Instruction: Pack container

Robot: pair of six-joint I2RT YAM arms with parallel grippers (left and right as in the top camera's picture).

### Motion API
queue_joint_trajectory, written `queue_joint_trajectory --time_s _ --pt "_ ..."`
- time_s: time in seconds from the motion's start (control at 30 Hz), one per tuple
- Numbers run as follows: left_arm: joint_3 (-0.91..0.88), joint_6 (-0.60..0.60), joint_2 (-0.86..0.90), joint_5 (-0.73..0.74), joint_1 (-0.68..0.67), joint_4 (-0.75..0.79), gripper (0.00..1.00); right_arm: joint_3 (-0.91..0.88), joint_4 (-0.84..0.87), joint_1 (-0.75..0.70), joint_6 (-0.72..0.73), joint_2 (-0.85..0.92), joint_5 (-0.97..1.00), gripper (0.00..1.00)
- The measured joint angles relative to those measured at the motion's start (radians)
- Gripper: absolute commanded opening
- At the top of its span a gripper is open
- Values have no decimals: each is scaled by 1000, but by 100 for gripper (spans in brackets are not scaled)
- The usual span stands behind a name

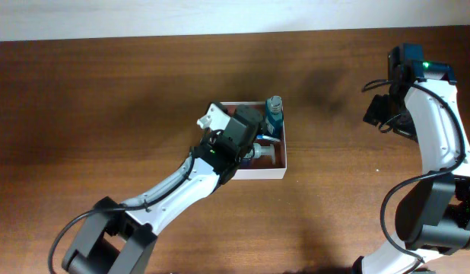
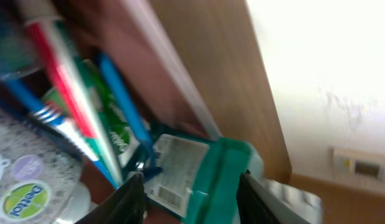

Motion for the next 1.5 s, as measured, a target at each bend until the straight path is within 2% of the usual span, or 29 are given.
queue_joint_trajectory --time_s 0.23,0.4,0.5,0.53,0.57,0.63,0.93,1.5 --pt "0 362 -155 -65 82 -54 62 0 0 0 0 0 0 99" --pt "1 581 -273 -174 221 -144 64 0 0 0 -1 0 0 99" --pt "2 692 -310 -217 313 -163 70 0 0 0 0 0 0 99" --pt "2 715 -315 -226 338 -169 73 0 0 0 0 0 0 99" --pt "2 736 -319 -235 359 -177 82 0 0 0 0 0 0 99" --pt "3 769 -319 -243 389 -202 99 0 0 0 0 0 0 98" --pt "3 813 -319 -253 422 -261 99 0 0 0 0 0 0 99" --pt "3 814 -319 -253 422 -287 99 0 0 0 0 0 0 99"
